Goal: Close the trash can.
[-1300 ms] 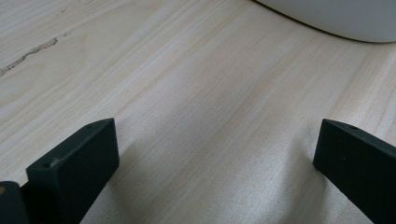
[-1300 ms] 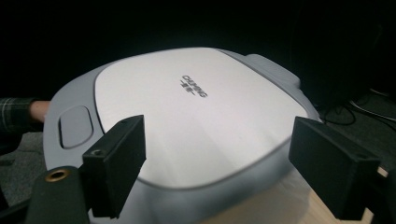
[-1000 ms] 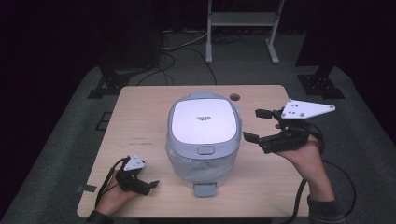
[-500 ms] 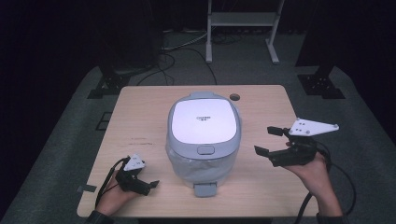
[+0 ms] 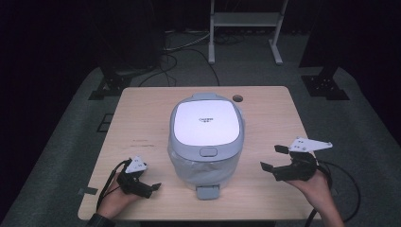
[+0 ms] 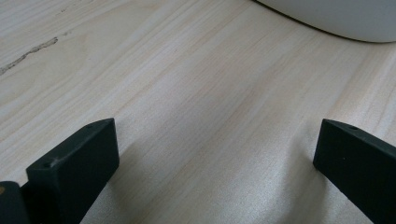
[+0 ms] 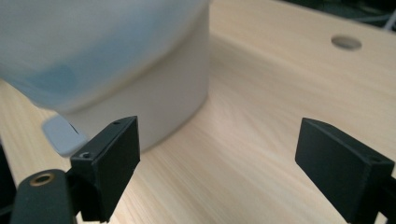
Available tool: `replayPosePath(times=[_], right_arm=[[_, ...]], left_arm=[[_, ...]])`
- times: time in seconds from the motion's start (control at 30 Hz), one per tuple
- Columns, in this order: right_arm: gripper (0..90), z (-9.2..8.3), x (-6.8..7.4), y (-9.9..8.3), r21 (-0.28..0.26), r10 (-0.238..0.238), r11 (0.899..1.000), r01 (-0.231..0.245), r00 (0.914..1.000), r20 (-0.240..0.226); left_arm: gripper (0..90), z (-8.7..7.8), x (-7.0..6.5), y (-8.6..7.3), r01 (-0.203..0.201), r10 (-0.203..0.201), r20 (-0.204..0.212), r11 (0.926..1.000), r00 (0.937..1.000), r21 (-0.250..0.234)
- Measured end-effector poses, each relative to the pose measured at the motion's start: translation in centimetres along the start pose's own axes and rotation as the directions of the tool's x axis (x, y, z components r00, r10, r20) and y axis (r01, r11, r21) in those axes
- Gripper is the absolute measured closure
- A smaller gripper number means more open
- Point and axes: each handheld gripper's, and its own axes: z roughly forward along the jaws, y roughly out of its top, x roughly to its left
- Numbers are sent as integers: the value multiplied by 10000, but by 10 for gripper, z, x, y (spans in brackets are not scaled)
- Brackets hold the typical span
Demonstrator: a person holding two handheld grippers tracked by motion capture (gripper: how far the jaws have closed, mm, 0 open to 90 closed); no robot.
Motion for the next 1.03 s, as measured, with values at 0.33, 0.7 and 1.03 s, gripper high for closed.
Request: replayPosePath(times=[0.33,0.7,1.03], right_arm=[[23,26,-10,-35,813,278,9962,-303,9991,312],[11,46,-21,-64,1882,336,9811,-444,9976,601],[0,55,-22,-76,2458,41,9689,-302,9944,1060]], left_arm=[[0,0,0,0,37,-37,2,10000,10000,-18],[0,0,0,0,33,-33,2,10000,10000,-14],[0,-1,0,-1,-49,49,99,10000,9999,-22]])
